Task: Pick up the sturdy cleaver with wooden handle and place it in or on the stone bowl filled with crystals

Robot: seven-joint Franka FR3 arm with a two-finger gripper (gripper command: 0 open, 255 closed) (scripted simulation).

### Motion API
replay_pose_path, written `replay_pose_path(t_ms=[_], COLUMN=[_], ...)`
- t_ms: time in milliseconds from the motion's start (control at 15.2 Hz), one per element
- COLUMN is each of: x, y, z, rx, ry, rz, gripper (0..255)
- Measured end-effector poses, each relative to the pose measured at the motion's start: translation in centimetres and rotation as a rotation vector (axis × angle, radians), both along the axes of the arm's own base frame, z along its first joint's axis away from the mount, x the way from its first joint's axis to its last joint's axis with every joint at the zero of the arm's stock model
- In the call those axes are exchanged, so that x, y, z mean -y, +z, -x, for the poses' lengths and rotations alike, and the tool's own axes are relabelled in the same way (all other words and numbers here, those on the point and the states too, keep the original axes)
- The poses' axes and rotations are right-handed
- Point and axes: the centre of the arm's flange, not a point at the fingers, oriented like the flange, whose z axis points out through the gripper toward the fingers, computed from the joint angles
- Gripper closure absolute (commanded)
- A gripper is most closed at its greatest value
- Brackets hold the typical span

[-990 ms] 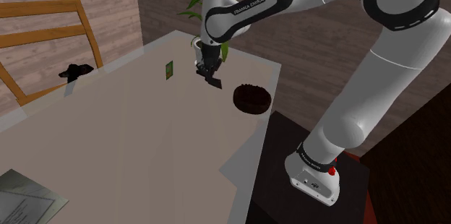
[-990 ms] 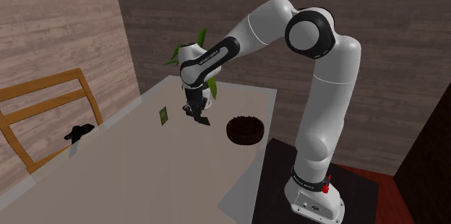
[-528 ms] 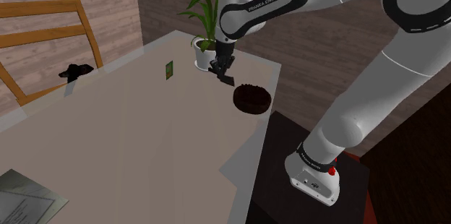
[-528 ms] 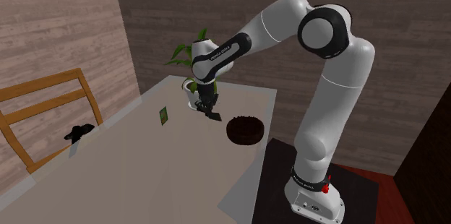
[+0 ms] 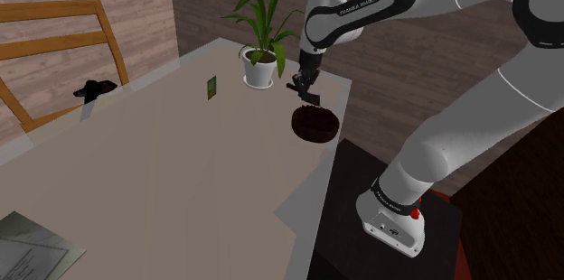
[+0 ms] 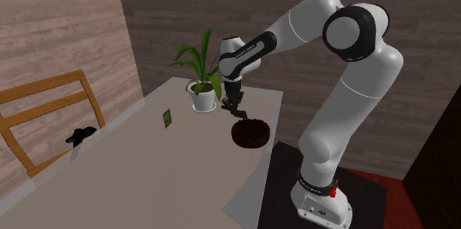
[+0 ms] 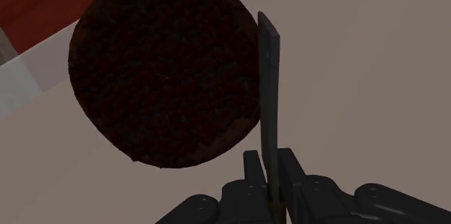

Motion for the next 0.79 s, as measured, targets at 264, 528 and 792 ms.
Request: replay_pose_path(t_ms=[264,528,792], x=[4.2,7.2,7.3], y=[-0.2,-0.9,-3.0], z=[3.0,4.9,5.2], rx=[0.000,0.000,0.000], ry=[0.000,0.001,0.001], rz=[0.000,-0.001,-0.001], gripper=[255,255,255])
